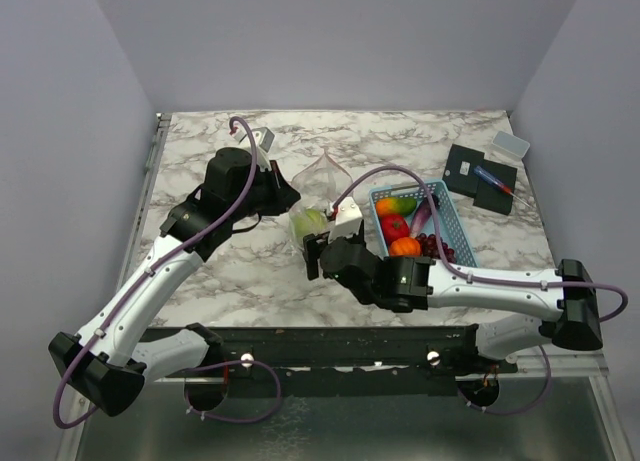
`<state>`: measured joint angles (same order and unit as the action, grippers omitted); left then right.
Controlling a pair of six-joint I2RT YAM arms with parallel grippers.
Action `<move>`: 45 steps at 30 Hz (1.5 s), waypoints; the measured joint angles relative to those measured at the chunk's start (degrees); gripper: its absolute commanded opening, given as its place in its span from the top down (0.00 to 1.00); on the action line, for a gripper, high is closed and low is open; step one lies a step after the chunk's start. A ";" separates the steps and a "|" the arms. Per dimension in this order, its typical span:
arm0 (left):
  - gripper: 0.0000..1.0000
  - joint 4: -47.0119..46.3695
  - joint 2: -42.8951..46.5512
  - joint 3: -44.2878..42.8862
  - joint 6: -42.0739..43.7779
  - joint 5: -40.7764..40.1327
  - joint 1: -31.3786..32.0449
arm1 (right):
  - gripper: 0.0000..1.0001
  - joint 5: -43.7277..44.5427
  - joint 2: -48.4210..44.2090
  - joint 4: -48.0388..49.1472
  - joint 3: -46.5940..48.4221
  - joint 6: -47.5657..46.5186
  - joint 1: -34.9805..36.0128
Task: Place the food in the zip-top bag and seal the zipper
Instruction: Adjust the zipper food storage bag at the center of the board.
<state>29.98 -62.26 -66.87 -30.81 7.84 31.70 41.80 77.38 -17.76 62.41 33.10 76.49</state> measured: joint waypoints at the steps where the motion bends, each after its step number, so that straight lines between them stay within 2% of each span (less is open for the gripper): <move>1: 1.00 -0.04 0.00 0.00 0.00 -0.04 -0.11 | 0.24 1.07 0.55 0.24 0.46 0.00 0.04; 5: 1.00 -0.11 0.00 0.00 0.07 -0.33 -0.11 | 0.29 4.70 3.02 1.05 2.34 0.04 0.07; 8: 1.00 -0.09 0.00 0.00 0.20 -0.33 -0.11 | 0.39 7.08 5.07 1.42 3.69 0.11 0.07; 14: 1.00 -0.11 0.00 0.00 0.46 -0.33 -0.11 | 0.78 9.33 7.65 2.34 5.09 -0.15 0.07; 16: 1.00 -0.11 0.00 0.00 0.61 -0.33 -0.11 | 0.96 9.77 7.85 2.47 5.14 -0.22 0.07; 17: 1.00 -0.11 0.00 0.00 0.66 -0.33 -0.11 | 0.99 9.92 7.87 2.45 5.16 -0.22 0.07; 28: 1.00 1.18 0.15 -2.27 2.05 -0.35 -0.11 | 0.99 8.85 4.72 -2.51 8.17 -1.27 0.07; 39: 1.00 2.21 0.70 -6.60 2.71 2.86 0.46 | 0.99 0.52 4.00 -16.98 27.30 -5.64 -0.09; 42: 1.00 1.29 1.84 -5.25 2.75 2.49 0.52 | 0.99 -0.85 4.46 -16.94 26.64 -5.70 -1.07; 45: 1.00 -0.07 3.43 1.57 2.56 1.49 0.22 | 0.99 -3.34 5.01 -13.97 19.32 -4.52 -2.58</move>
<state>29.91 -58.83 -65.30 -28.25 9.32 31.92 38.46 82.39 -31.73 81.73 28.58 73.91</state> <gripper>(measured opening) 0.005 0.117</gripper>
